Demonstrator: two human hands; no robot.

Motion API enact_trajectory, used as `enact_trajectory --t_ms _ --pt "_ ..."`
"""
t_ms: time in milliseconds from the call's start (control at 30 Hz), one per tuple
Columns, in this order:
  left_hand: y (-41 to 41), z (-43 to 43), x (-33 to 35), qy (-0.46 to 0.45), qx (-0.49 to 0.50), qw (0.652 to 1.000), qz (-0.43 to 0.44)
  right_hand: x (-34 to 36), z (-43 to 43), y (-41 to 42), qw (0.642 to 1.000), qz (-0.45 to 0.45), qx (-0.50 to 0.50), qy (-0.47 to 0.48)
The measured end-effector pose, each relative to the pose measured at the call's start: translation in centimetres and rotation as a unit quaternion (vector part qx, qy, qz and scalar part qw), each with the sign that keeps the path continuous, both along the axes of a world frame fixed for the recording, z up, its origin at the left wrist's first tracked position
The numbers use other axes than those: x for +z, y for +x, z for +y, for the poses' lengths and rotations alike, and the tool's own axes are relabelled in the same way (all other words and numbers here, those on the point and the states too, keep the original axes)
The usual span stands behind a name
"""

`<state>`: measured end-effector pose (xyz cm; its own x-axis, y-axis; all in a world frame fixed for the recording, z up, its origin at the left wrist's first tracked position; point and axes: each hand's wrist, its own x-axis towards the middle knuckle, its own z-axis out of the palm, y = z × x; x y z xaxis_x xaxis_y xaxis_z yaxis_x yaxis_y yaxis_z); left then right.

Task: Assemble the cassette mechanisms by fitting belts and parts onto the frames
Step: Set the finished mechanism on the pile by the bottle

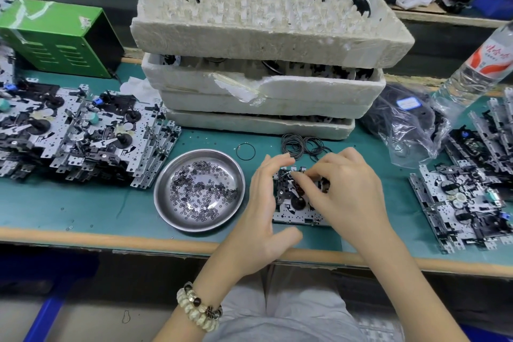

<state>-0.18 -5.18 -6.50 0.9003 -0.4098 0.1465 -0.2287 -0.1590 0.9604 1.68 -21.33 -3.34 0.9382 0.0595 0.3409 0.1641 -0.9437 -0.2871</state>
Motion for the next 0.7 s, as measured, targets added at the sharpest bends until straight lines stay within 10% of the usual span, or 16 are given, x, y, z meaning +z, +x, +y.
enact_trajectory --t_ms 167,300,700 --pt "-0.2 -0.1 0.1 0.015 0.002 1.000 -0.015 -0.1 -2.3 -0.3 0.971 0.105 0.122 0.178" --pt "-0.1 0.0 0.2 0.020 -0.005 0.999 -0.027 -1.5 -3.7 -0.6 0.951 0.211 0.198 0.108" --pt "-0.1 -0.1 -0.5 0.005 -0.010 1.000 -0.008 -0.5 -4.0 -1.4 0.982 0.095 0.126 0.102"
